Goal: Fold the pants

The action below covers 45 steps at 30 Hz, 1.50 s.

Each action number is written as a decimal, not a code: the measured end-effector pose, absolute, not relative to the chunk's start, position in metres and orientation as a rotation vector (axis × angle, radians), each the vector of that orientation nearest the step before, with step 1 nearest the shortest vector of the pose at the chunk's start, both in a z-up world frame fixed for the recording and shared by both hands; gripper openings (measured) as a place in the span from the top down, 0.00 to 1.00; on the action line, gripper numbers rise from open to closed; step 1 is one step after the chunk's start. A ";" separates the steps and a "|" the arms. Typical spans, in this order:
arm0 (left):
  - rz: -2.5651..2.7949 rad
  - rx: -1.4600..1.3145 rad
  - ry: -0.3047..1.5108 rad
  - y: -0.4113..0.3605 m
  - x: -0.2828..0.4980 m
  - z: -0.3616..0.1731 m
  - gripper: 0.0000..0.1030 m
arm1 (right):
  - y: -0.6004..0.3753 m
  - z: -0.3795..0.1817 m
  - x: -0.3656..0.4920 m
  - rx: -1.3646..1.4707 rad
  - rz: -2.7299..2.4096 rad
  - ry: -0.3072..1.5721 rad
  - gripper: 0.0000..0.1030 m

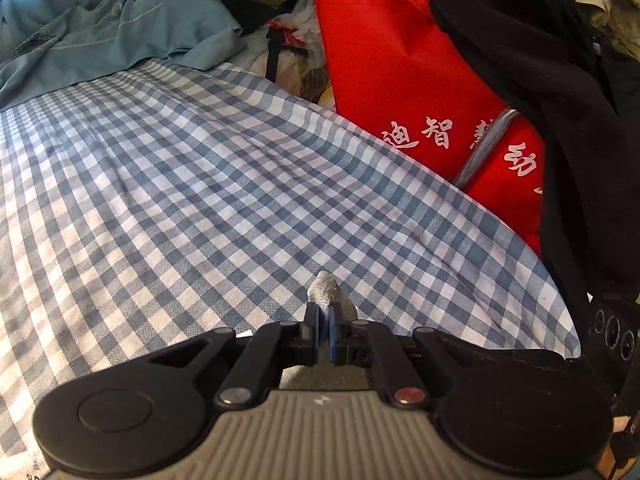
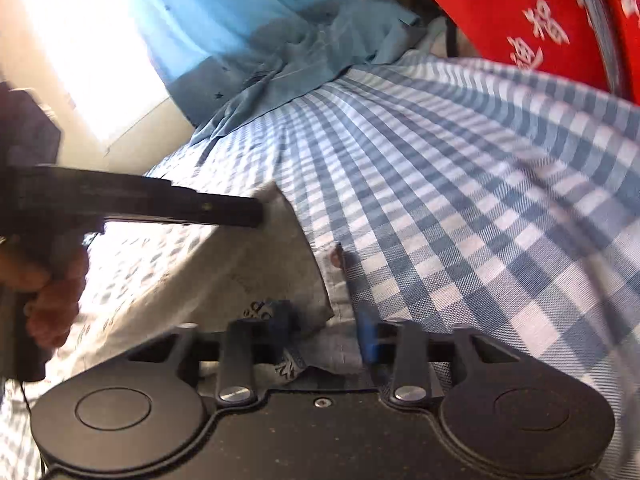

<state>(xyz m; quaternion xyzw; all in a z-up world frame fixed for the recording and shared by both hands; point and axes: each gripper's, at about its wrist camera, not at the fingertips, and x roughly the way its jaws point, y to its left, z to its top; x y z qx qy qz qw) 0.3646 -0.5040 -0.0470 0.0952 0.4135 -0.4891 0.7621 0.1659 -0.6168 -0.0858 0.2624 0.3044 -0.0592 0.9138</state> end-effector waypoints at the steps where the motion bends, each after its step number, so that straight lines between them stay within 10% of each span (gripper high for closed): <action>1: -1.066 0.212 0.895 -0.504 0.364 -0.046 0.96 | -0.616 -0.085 0.163 0.553 -0.118 0.606 0.84; 20: -1.024 0.227 0.906 -0.527 0.351 -0.078 0.93 | -0.613 -0.068 0.139 0.460 -0.184 0.622 0.98; 24: -0.998 0.094 0.923 -0.504 0.356 -0.075 0.72 | -0.599 -0.073 0.144 0.362 -0.221 0.668 0.78; 26: -0.972 0.074 0.871 -0.484 0.351 -0.062 0.36 | -0.591 -0.070 0.140 0.313 -0.245 0.658 0.69; 28: -0.941 0.072 0.787 -0.459 0.338 -0.048 0.29 | -0.582 -0.065 0.133 0.285 -0.268 0.636 0.38; 32: -0.884 0.038 0.713 -0.389 0.308 -0.029 0.08 | -0.564 -0.059 0.119 0.270 -0.276 0.615 0.18; 36: -0.741 0.025 0.721 -0.307 0.284 -0.026 0.05 | -0.533 -0.056 0.107 0.271 -0.257 0.593 0.01; 45: -0.359 -0.105 0.801 -0.078 0.232 -0.047 0.04 | -0.426 -0.049 0.102 0.187 -0.078 0.606 0.01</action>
